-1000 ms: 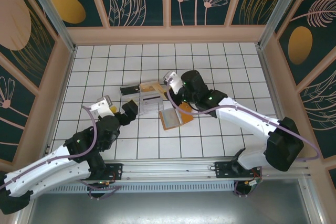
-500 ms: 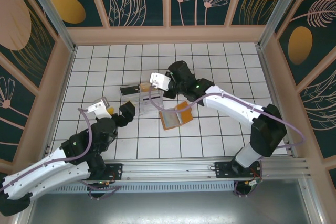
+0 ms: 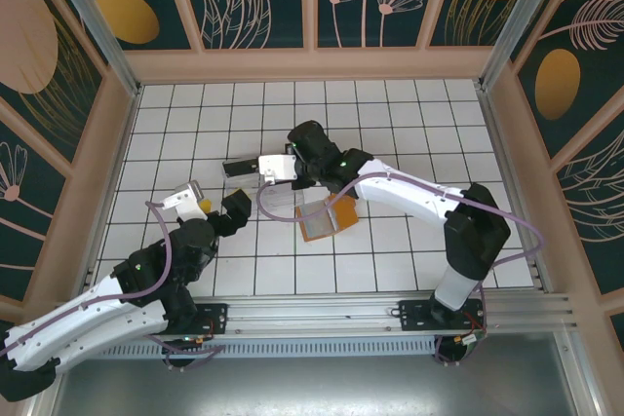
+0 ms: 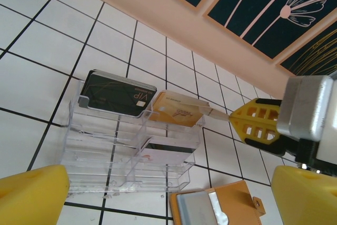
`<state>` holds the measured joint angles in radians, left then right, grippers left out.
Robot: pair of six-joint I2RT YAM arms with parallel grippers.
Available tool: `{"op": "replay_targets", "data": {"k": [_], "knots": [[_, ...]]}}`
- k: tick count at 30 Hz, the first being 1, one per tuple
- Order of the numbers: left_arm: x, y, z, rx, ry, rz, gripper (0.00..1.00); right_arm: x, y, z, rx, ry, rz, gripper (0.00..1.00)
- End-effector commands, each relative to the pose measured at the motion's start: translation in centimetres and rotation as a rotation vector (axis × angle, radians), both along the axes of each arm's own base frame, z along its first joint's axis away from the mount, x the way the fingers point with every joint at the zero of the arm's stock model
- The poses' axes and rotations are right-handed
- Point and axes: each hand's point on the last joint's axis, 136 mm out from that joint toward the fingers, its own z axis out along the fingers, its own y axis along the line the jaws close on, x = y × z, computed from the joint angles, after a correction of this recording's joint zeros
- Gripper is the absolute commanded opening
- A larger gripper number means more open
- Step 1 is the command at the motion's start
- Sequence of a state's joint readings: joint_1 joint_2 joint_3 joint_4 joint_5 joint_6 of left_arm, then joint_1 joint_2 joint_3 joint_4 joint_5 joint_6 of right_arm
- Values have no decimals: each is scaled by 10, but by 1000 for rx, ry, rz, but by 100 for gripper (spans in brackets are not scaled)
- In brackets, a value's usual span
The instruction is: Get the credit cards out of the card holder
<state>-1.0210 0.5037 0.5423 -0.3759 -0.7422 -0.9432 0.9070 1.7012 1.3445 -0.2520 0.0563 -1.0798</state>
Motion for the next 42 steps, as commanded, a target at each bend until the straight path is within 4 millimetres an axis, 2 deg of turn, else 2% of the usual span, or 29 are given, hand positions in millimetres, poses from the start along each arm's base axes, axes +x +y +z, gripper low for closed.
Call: {"op": "replay_targets", "data": {"k": [1, 10, 28, 34, 42], "knots": [[0, 5, -6, 39, 3, 11, 99, 7, 2, -3, -46, -30, 4, 0], [-1, 7, -7, 41, 4, 14, 99, 14, 4, -18, -69, -20, -8, 0], [-2, 9, -12, 44, 14, 18, 99, 28, 9, -23, -66, -36, -37, 0], [-2, 10, -13, 48, 14, 21, 99, 27, 12, -17, -54, -28, -34, 0], [-2, 9, -15, 47, 18, 19, 99, 25, 11, -31, -72, 2, -34, 0]]}}
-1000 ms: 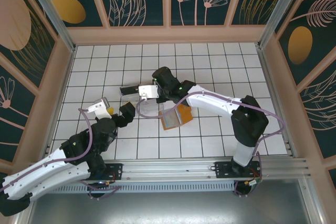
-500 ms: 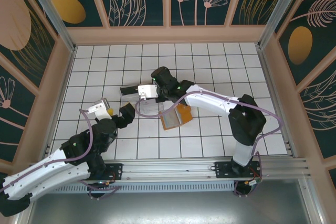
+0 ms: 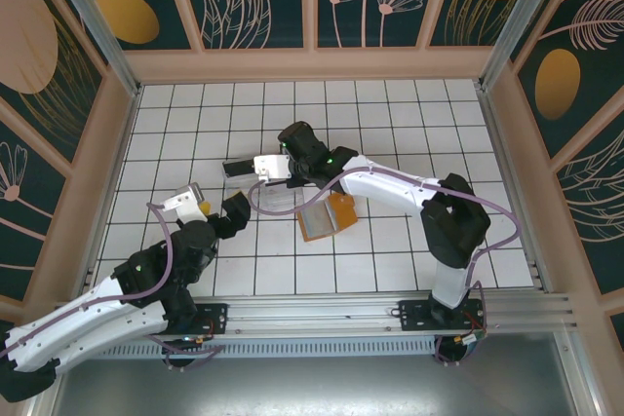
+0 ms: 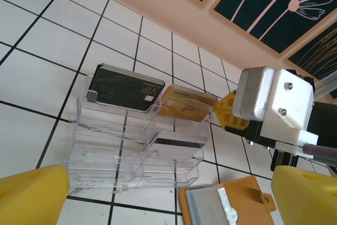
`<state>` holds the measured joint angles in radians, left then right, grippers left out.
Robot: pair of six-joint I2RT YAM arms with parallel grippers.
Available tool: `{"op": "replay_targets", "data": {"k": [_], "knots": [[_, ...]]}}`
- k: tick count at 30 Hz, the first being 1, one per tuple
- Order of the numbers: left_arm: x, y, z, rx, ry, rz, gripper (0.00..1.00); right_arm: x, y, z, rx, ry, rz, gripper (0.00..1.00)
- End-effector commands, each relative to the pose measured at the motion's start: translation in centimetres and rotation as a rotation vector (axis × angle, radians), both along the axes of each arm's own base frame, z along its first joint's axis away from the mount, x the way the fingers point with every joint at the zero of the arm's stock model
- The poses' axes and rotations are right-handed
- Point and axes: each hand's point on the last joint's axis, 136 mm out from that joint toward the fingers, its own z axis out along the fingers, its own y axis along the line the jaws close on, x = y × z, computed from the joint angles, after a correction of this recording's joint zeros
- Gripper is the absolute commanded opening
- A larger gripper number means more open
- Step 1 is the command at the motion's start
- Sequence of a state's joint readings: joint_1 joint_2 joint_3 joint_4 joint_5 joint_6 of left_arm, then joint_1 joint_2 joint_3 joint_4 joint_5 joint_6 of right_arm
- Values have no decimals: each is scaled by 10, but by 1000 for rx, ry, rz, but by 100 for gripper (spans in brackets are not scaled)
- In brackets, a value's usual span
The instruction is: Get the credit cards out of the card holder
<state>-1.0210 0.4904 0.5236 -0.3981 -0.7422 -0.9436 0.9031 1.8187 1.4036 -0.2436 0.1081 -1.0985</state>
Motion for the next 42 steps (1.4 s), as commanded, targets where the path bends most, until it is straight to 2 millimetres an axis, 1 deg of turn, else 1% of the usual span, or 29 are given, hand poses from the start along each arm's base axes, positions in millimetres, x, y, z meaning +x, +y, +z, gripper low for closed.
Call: {"op": "replay_targets", "data": {"k": [1, 7, 11, 13, 16, 20, 25, 32, 36, 40, 42], "knots": [[0, 6, -5, 24, 4, 18, 99, 4, 3, -2, -1, 11, -3, 0], [-1, 7, -8, 21, 6, 18, 99, 8, 5, -7, -2, 22, -20, 0], [-2, 9, -8, 16, 3, 21, 99, 10, 5, -10, -3, 25, -31, 15], [-2, 9, -9, 18, 3, 20, 99, 12, 6, -7, 6, 19, -40, 17], [-2, 9, -10, 17, 4, 20, 99, 16, 6, -4, 15, 2, -54, 23], [-2, 10, -10, 13, 4, 21, 99, 21, 5, -5, 17, -24, -76, 26], [-3, 10, -10, 12, 3, 21, 99, 29, 6, 2, 47, -56, -112, 29], [-3, 8, -11, 10, 3, 15, 99, 31, 3, 6, 71, -66, -131, 30], [-2, 6, -11, 8, 5, 4, 99, 30, 0, 18, 134, -44, -167, 30], [-1, -2, -13, 7, 9, -23, 99, 29, -10, 48, 303, 11, -274, 30], [0, -8, -14, 13, 15, -38, 99, 23, -18, 59, 393, 77, -329, 30]]}}
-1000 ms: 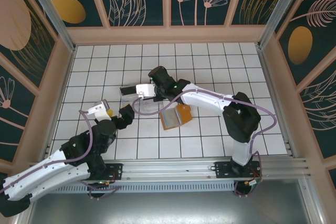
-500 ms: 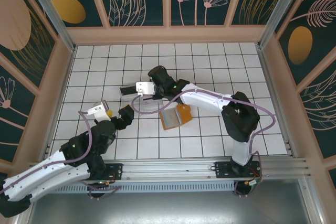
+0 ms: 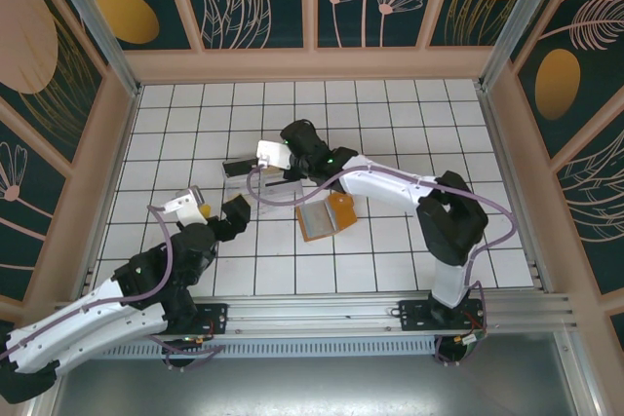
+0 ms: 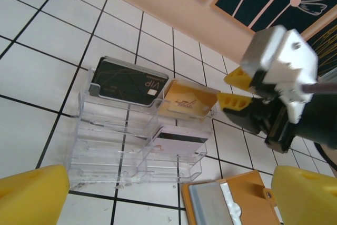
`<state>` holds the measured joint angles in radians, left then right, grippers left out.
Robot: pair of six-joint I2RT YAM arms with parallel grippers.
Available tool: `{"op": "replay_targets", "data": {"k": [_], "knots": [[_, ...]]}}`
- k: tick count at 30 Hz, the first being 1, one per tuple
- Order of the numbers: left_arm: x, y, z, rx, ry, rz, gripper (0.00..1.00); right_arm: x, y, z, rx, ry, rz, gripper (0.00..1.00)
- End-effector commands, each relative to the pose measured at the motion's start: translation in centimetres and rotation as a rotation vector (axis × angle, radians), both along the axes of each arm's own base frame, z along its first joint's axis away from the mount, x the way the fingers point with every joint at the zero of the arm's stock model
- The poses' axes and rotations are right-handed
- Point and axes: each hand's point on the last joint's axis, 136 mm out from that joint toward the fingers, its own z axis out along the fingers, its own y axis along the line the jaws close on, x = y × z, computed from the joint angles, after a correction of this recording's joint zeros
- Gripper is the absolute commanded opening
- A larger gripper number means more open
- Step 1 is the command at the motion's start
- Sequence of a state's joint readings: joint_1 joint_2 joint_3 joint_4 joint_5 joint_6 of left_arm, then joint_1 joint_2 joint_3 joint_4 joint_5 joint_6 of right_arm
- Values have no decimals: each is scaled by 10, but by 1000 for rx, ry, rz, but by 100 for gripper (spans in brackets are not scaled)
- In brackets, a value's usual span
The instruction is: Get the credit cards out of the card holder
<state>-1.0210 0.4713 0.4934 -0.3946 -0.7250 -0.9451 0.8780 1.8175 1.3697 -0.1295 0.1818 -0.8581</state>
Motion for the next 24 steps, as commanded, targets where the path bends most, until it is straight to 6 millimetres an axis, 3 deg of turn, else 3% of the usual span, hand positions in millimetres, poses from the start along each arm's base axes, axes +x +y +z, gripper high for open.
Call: {"op": "replay_targets", "data": {"k": [1, 5, 8, 12, 16, 24], "knots": [[3, -9, -7, 13, 13, -20, 99, -7, -14, 56, 273, 61, -125, 29], [7, -25, -17, 22, 45, -51, 99, -13, -41, 59, 473, 230, -369, 27], [10, -43, -22, 20, 64, -98, 99, -26, -58, 30, 508, 427, -526, 24], [12, -68, -27, -11, 86, -167, 97, -58, -69, -3, 544, 578, -551, 25], [13, -86, -34, -27, 126, -215, 92, -72, -90, -29, 585, 701, -621, 27], [14, -114, -55, -26, 204, -279, 87, -77, -142, -86, 570, 762, -824, 26]]}}
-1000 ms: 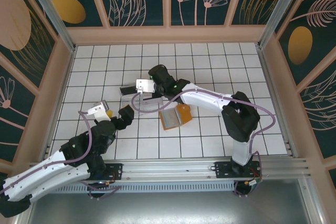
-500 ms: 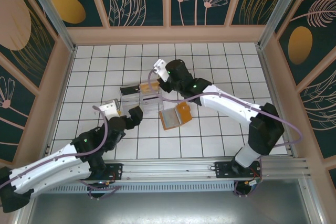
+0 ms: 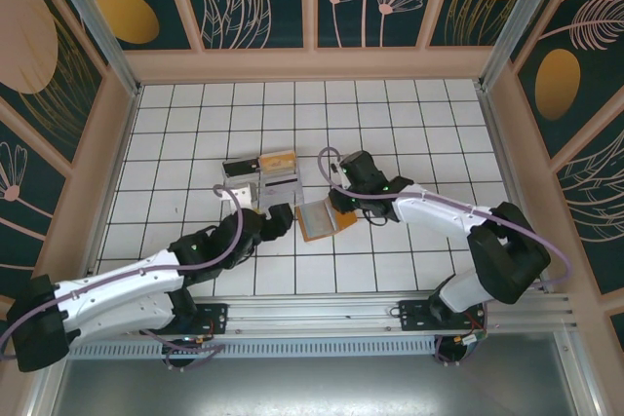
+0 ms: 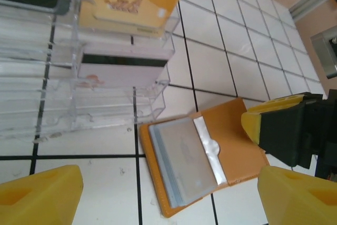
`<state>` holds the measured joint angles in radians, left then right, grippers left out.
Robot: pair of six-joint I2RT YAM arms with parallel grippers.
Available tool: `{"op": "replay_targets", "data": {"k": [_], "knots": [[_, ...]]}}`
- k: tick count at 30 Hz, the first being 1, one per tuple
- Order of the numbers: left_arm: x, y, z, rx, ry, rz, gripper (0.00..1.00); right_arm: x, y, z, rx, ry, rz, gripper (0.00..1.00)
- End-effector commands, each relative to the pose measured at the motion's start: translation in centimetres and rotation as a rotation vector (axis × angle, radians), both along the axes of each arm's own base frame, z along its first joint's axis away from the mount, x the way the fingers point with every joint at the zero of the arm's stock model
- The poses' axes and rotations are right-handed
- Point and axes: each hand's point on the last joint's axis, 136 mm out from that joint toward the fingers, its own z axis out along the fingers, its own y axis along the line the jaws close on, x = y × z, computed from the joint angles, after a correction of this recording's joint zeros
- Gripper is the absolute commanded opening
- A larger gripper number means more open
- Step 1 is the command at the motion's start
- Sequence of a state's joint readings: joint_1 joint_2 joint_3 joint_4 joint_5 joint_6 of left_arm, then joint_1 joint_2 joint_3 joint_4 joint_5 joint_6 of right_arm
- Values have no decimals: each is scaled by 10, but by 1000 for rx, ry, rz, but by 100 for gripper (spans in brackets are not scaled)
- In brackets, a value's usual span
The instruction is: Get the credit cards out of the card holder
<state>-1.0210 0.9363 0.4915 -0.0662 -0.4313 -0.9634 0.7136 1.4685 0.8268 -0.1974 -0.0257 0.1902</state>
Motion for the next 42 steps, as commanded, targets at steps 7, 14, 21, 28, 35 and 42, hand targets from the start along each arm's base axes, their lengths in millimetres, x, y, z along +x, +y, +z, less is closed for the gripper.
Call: {"op": "replay_targets", "data": {"k": [7, 14, 21, 28, 35, 42], "knots": [[6, -27, 3, -27, 25, -50, 88, -11, -22, -33, 23, 110, -133, 25], [5, -40, -9, -37, 64, -84, 86, -38, -30, -47, 18, 124, -175, 26], [5, -67, -22, -72, 116, -141, 78, -22, -38, -14, 1, 19, -254, 27], [11, -80, -27, -44, 125, -162, 78, -39, -53, -4, -40, 29, -342, 29], [14, -89, -36, -19, 139, -174, 78, -64, -60, -28, -9, 111, -371, 30], [14, -91, -39, -9, 149, -181, 77, -59, -53, -42, 2, 113, -358, 26]]}}
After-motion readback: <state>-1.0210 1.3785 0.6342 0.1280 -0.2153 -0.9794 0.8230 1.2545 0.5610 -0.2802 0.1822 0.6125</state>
